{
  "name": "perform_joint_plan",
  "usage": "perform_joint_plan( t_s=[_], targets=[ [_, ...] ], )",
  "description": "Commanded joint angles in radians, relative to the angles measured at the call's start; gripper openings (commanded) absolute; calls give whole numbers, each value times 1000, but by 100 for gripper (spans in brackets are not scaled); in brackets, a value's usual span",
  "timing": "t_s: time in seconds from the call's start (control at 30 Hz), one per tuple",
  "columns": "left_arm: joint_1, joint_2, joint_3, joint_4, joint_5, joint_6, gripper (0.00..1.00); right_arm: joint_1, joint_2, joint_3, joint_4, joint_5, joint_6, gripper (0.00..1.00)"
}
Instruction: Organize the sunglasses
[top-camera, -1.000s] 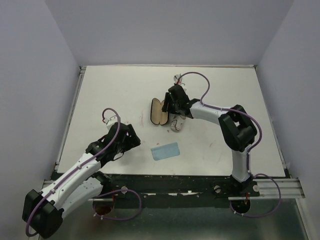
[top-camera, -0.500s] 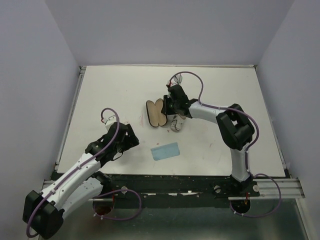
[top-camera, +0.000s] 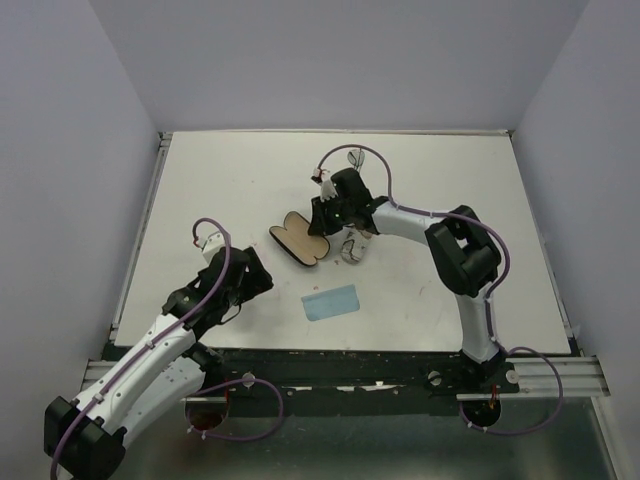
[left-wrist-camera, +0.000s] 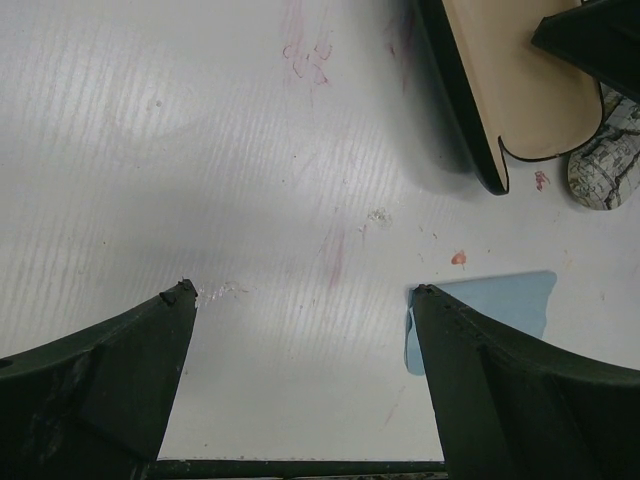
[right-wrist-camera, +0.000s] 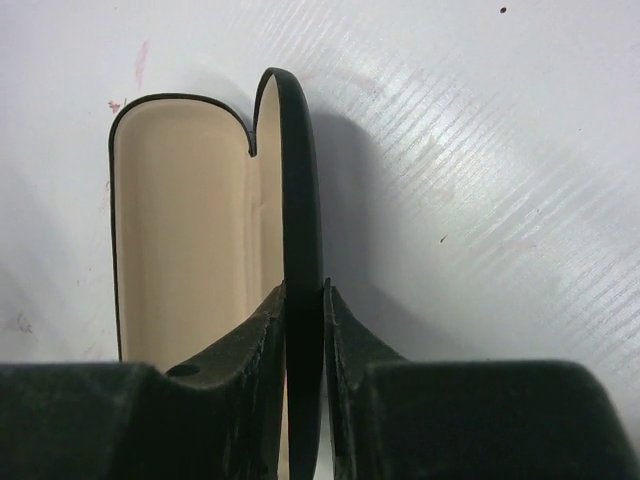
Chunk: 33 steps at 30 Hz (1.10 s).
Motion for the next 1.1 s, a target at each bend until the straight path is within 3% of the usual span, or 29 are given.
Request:
perform_joint_plan(
  t_s=[0.0, 0.1, 0.27, 0.5, 0.97, 1.07],
  targets=[
    [7, 7, -5, -13, -18, -13, 99, -1, 12, -28, 37, 25, 75, 27],
    [7, 19, -4, -10, -9, -17, 99, -1, -12, -103, 148, -38, 130, 27],
    [10, 30, 1, -9, 5, -17, 99, -1, -46, -164, 192, -20, 215, 27],
    [10, 19, -8, -7, 16, -23, 99, 3, -124, -282, 297, -46, 360, 35],
    [13, -24, -28, -15, 31, -37, 99, 35, -187, -362, 309, -43, 416, 39],
    [11, -31, -31, -16, 32, -40, 99, 58, -190, -370, 311, -50, 430, 44]
  ],
)
